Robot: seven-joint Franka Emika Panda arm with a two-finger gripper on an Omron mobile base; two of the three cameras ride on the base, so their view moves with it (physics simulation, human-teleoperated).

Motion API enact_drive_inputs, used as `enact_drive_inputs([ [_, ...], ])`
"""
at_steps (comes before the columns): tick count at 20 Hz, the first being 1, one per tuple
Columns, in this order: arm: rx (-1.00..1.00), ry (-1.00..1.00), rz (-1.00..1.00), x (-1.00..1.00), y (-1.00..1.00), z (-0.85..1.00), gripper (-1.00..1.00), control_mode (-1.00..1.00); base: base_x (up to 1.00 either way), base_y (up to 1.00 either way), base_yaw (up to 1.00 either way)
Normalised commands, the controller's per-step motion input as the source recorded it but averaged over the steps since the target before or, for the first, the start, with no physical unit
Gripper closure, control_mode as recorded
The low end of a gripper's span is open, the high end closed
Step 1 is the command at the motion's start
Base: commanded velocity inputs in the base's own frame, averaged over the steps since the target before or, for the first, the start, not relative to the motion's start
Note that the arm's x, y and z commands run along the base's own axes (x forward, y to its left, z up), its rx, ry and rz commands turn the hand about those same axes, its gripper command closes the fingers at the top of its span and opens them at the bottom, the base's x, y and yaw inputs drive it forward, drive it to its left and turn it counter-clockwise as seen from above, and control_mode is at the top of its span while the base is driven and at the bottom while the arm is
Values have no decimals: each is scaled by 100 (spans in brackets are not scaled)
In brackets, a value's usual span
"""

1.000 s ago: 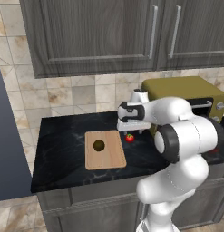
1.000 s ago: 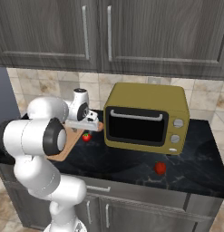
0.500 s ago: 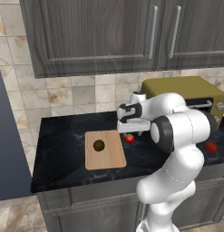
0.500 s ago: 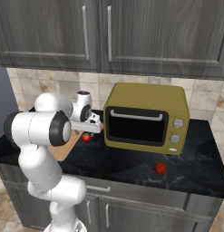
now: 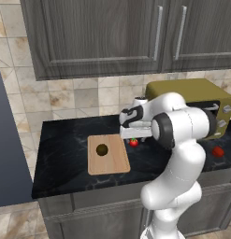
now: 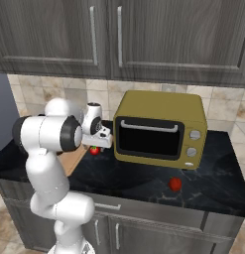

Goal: Place the avocado, onion, tomato, and bell pepper on the cutting board.

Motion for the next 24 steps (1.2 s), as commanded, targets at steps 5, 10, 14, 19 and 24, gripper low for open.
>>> enact_drive_inputs([
  [5, 0, 3, 0, 22, 0, -14, -100, -100, 0, 0, 0],
  [10, 0, 4, 0, 15, 0, -19, -100, -100, 0, 0, 0],
  [14, 0, 3, -1, 0, 0, -26, 100, -100, 0, 0, 0],
  [19, 0, -2, 0, -8, 0, 2, 100, -100, 0, 0, 0],
  [24, 0, -12, 0, -24, 15, 33, 100, -100, 0, 0, 0],
])
